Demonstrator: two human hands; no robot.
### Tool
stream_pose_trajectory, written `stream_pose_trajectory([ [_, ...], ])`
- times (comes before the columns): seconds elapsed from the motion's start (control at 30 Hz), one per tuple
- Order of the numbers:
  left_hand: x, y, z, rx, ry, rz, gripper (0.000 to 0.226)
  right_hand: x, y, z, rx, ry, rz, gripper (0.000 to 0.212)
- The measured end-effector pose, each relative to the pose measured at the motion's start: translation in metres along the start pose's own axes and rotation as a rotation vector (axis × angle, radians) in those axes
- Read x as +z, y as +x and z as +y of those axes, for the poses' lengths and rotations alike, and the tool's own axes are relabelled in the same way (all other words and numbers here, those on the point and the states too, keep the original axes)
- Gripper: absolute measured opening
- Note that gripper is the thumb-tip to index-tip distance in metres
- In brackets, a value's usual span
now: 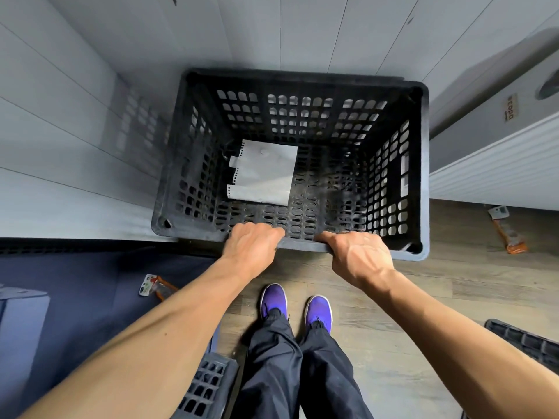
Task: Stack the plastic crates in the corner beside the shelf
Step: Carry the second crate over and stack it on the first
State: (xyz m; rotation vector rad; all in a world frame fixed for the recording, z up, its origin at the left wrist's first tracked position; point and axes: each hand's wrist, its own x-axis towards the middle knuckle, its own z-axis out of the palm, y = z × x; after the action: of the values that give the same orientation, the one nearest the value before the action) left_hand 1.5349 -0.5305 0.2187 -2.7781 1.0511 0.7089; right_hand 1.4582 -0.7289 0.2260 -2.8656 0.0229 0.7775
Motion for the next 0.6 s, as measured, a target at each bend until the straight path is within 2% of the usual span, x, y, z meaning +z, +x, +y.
stream_pose_trajectory([
  [0.1, 0.005, -0.003, 0.005, -0.016, 0.003, 0.010, 0.022, 0.005, -0.001, 0.003, -0.015, -0.015, 0.021, 0.051],
  [0.23, 0.005, 0.007, -0.005, 0.003, 0.019, 0.047, 0.022, 0.002, 0.007, 0.004, -0.018, -0.026, 0.063, 0.044],
  [0.4, 0.007, 0.015, -0.014, 0.025, -0.009, -0.010, 0.026, 0.006, 0.018, 0.001, -0.010, -0.003, 0.013, 0.040],
  [0.6, 0.004, 0.020, -0.018, 0.087, 0.008, -0.034, 0.018, 0.004, 0.019, 0.004, -0.020, 0.007, -0.010, 0.037],
])
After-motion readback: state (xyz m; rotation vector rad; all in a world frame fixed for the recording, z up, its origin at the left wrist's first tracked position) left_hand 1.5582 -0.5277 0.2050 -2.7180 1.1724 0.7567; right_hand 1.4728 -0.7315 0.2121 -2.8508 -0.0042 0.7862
